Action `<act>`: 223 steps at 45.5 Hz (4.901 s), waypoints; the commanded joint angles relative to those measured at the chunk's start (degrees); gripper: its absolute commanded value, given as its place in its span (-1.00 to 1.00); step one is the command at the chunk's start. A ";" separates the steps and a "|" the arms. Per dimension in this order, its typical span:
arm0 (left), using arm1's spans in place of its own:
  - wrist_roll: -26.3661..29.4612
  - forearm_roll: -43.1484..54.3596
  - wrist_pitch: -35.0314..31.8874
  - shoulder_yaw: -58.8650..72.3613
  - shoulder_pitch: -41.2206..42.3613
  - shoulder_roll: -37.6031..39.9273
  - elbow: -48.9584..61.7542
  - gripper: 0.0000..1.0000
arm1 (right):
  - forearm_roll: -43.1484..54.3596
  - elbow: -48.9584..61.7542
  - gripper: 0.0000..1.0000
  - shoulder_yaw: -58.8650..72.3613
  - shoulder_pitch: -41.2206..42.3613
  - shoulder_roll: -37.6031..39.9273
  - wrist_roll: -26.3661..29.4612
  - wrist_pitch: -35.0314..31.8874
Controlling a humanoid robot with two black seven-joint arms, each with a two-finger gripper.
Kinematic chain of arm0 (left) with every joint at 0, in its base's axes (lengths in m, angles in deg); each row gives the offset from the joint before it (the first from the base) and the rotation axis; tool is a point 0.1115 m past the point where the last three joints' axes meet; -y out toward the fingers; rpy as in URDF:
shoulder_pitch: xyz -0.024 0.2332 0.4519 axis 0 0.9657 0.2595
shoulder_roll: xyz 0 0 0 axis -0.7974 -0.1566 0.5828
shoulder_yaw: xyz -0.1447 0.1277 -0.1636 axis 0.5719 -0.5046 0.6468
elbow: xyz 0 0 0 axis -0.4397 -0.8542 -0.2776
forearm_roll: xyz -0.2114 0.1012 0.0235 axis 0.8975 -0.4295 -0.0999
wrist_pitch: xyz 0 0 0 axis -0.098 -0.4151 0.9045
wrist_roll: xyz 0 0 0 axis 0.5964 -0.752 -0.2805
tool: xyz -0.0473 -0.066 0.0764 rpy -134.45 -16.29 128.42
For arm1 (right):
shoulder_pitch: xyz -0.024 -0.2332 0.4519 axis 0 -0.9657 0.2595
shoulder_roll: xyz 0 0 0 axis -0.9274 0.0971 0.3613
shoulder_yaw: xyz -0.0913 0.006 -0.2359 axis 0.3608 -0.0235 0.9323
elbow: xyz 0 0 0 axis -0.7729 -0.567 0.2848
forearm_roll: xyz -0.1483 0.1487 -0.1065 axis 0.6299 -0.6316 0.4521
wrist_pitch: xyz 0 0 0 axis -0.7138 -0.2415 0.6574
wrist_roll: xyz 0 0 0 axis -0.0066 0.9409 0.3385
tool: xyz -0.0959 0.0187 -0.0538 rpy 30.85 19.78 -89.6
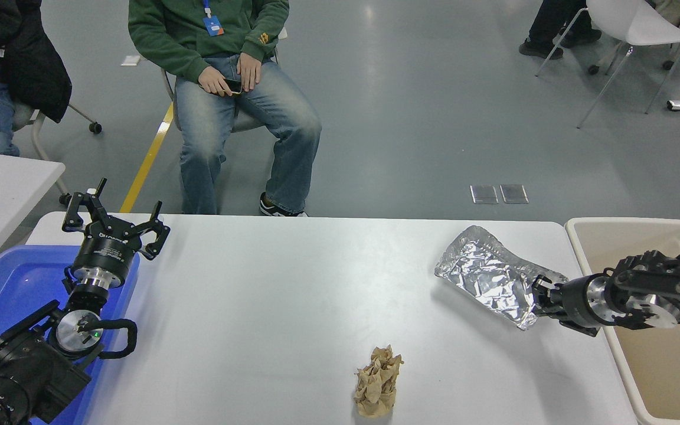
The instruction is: Clean the table surface
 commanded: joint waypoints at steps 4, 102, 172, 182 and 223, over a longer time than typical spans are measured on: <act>-0.01 0.00 -0.04 0.00 0.00 0.00 0.00 1.00 | -0.72 -4.53 -1.00 -0.92 5.65 8.75 -0.06 -4.02; -0.01 0.00 0.05 0.00 0.00 0.00 0.00 1.00 | 0.07 -2.00 -1.00 -0.39 21.22 22.73 0.12 -15.19; -0.01 0.00 -0.04 0.00 0.00 0.00 -0.09 1.00 | -0.45 42.22 -1.00 -17.01 -20.54 -5.22 -0.41 11.89; 0.08 0.00 -0.04 0.00 0.00 -0.09 -0.09 1.00 | -0.45 42.49 -1.00 -17.09 -21.50 -5.57 -0.23 12.50; 0.08 0.00 -0.04 0.00 0.00 0.00 -0.09 1.00 | -0.54 47.23 1.00 -17.79 -23.18 -9.09 0.03 12.94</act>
